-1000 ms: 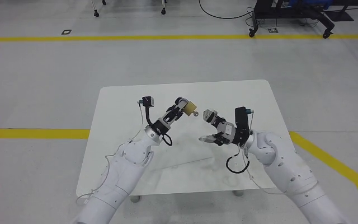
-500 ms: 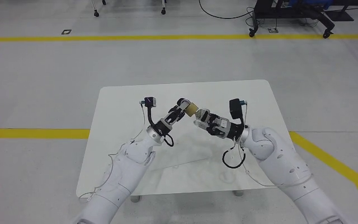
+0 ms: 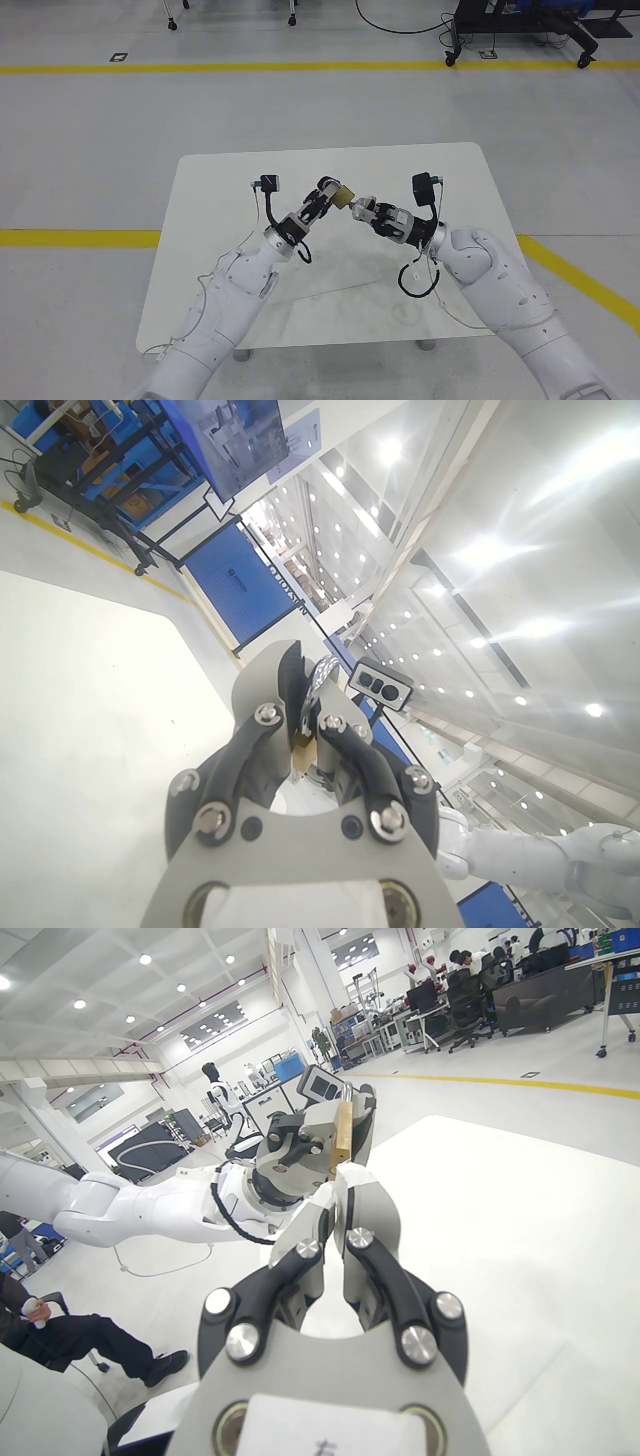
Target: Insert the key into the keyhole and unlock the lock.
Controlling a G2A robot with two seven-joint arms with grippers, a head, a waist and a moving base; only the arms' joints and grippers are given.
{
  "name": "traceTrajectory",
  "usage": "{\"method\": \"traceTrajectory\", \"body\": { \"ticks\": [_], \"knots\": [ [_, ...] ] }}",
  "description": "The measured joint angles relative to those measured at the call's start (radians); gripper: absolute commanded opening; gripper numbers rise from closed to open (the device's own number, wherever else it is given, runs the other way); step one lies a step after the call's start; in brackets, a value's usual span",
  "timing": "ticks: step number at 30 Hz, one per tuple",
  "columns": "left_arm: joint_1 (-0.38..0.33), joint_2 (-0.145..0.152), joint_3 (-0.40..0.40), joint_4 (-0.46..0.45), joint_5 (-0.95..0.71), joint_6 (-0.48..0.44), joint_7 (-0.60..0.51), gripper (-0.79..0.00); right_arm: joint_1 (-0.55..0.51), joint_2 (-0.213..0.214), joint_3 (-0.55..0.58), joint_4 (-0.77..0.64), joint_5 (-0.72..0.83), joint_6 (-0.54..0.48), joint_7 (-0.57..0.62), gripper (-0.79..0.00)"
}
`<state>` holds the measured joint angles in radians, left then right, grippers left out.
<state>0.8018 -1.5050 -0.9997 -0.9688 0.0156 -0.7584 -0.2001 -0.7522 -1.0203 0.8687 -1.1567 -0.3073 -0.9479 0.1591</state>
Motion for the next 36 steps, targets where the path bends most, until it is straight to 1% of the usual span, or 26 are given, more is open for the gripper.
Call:
{"method": "traceTrajectory", "body": {
  "ticks": [8, 9, 10, 12, 15, 19, 29, 31, 33, 34, 35, 36],
  "knots": [
    [0.001, -0.005, -0.002, 0.001, 0.007, 0.002, -0.004, -0.785, 0.004, -0.012, 0.008, 0.01, 0.039, -0.001, 0.028, -0.785],
    [0.001, -0.005, -0.003, 0.001, 0.007, 0.002, -0.005, -0.785, 0.004, -0.013, 0.009, 0.011, 0.042, -0.002, 0.03, -0.471],
    [0.001, -0.005, -0.004, 0.002, 0.006, 0.002, -0.007, -0.785, 0.004, -0.015, 0.01, 0.014, 0.047, -0.002, 0.032, 0.0],
    [0.001, -0.006, -0.006, 0.004, -0.005, 0.004, -0.011, -0.785, 0.004, -0.017, 0.015, 0.019, 0.054, -0.003, 0.031, 0.0],
    [0.0, -0.007, -0.02, 0.01, -0.064, 0.017, -0.029, -0.785, 0.004, -0.017, 0.018, 0.021, 0.056, -0.004, 0.028, 0.0],
    [-0.004, -0.005, -0.042, 0.016, -0.152, 0.054, -0.083, -0.785, 0.004, -0.017, 0.017, 0.021, 0.055, -0.004, 0.028, 0.0],
    [-0.002, -0.005, -0.044, 0.013, -0.157, 0.059, -0.082, -0.785, 0.003, -0.017, 0.018, 0.02, 0.055, -0.003, 0.028, 0.0],
    [0.012, -0.005, -0.049, 0.0, -0.169, 0.098, -0.066, -0.785, -0.001, -0.015, 0.034, 0.012, 0.035, 0.022, 0.007, 0.0],
    [0.029, -0.006, -0.058, -0.026, -0.203, 0.17, -0.052, -0.785, -0.019, -0.007, 0.074, -0.029, -0.072, 0.093, -0.053, -0.083],
    [0.036, -0.006, -0.062, -0.036, -0.22, 0.198, -0.051, -0.785, -0.029, -0.002, 0.092, -0.058, -0.149, 0.132, -0.084, -0.018],
    [0.044, -0.007, -0.068, -0.046, -0.251, 0.243, -0.056, -0.785, -0.045, 0.007, 0.114, -0.112, -0.281, 0.202, -0.13, 0.0],
    [0.049, -0.007, -0.073, -0.057, -0.276, 0.277, -0.065, -0.785, -0.068, 0.013, 0.12, -0.166, -0.401, 0.275, -0.167, 0.0]
  ]
}}
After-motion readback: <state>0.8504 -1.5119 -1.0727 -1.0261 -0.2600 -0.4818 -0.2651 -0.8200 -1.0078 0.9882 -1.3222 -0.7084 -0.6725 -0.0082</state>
